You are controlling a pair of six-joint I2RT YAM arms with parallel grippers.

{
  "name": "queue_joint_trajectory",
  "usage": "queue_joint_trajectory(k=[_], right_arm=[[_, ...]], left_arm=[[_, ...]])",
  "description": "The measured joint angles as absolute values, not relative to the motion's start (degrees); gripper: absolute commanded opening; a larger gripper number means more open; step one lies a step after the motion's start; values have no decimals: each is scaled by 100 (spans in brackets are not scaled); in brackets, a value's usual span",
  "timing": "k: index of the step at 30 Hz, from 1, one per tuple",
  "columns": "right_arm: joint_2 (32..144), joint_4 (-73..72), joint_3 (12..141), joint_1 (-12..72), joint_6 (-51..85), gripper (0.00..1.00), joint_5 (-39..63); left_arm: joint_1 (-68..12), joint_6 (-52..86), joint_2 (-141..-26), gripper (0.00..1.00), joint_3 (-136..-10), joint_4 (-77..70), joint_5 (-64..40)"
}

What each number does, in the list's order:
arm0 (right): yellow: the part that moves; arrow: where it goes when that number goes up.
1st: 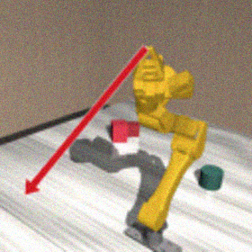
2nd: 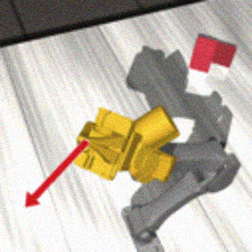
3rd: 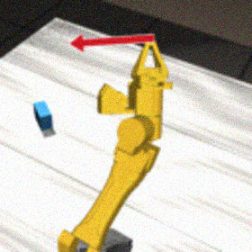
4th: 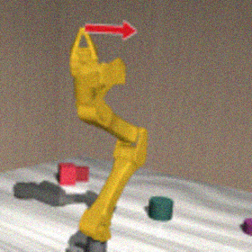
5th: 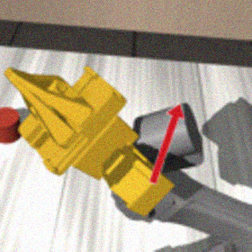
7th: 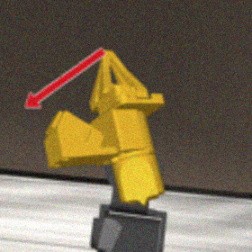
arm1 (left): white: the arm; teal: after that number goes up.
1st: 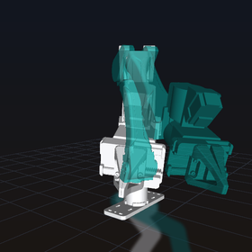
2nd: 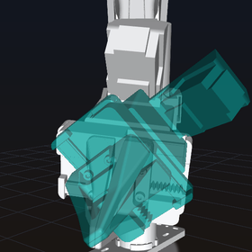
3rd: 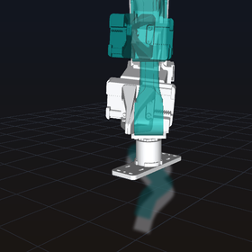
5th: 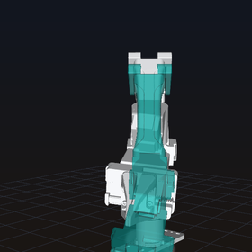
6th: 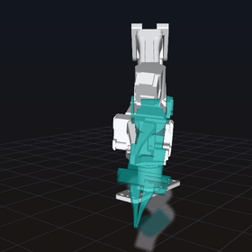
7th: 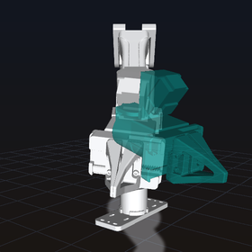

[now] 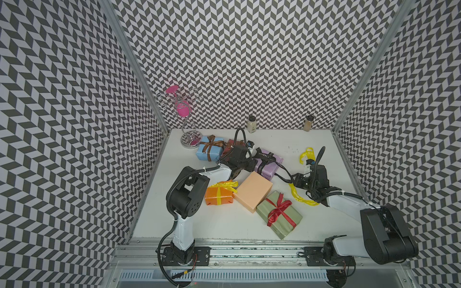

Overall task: Untie the ribbon bows on the gift boxes
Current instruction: Untie the ribbon from the gift box.

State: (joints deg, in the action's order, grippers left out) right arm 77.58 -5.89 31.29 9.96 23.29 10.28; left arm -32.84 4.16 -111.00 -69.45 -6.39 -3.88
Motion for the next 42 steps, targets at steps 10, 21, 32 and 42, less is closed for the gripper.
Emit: queue_joint_trajectory(k=[10, 21, 32, 42], right_arm=[[8110, -451, 4447, 1096, 976, 46, 1575], [8927, -106, 5170, 1577, -336, 33, 2051], [9279, -73, 5262, 1678, -707, 32, 1865], [9459, -47, 5312, 1721, -753, 9, 1688]], left_arm=[[-3275, 416, -11100, 63, -6947, -637, -390], [-3271, 366, -11100, 63, -6958, -626, -392], [-3271, 327, -11100, 63, -6958, -633, -392], [-3269, 305, -11100, 63, -6958, -633, -388]])
